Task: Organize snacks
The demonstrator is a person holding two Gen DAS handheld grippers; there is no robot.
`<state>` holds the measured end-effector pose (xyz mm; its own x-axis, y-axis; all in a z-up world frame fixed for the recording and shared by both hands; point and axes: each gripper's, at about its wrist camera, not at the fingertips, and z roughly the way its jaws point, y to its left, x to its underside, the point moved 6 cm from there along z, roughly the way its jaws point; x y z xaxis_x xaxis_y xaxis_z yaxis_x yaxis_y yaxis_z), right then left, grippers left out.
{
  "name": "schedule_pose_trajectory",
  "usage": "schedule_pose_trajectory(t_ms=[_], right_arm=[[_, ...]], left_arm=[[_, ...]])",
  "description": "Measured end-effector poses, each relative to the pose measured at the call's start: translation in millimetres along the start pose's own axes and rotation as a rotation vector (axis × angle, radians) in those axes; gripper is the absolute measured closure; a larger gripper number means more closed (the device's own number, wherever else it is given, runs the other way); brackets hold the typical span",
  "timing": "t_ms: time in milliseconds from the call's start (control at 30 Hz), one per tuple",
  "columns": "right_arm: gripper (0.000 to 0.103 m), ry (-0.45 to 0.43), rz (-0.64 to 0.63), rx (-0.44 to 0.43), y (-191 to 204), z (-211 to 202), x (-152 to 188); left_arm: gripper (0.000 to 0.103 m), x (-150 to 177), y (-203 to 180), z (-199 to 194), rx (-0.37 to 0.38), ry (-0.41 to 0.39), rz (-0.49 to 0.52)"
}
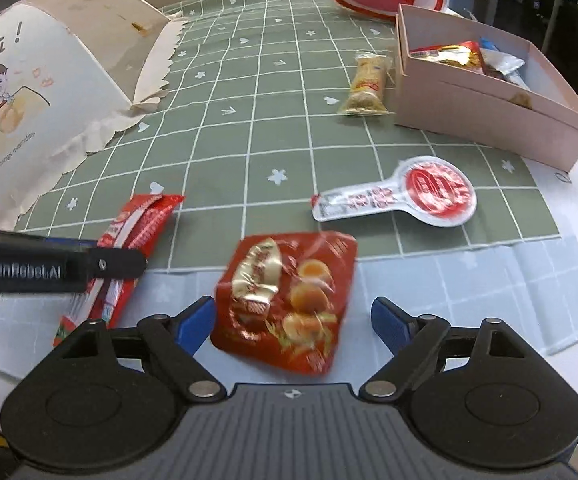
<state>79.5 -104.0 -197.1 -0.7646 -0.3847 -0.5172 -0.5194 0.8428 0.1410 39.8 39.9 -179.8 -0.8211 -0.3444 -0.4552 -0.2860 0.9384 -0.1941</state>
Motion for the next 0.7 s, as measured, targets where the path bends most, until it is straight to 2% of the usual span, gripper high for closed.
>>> schedule_pose_trajectory(t_ms=[100,267,433,700], right_arm=[[0.013,0.008,0.012,0.026,4,5,-4],[0.013,0.01,-0.013,0.073,9,8,-5],[0.013,-0.004,-0.025,0.071,1,6,-1],[0.009,-0.074,-0.029,0.069,-14,-3,15]], left_arm=[[0.055,0,0,0,0.0,-0.001,0.008],[0.054,-1,0,1,0.007,-0.002,0.019],[0.054,0,-1,1,0.007,-0.005,0.036],[0.053,0,0,1,0.009,-0.012,0.032]])
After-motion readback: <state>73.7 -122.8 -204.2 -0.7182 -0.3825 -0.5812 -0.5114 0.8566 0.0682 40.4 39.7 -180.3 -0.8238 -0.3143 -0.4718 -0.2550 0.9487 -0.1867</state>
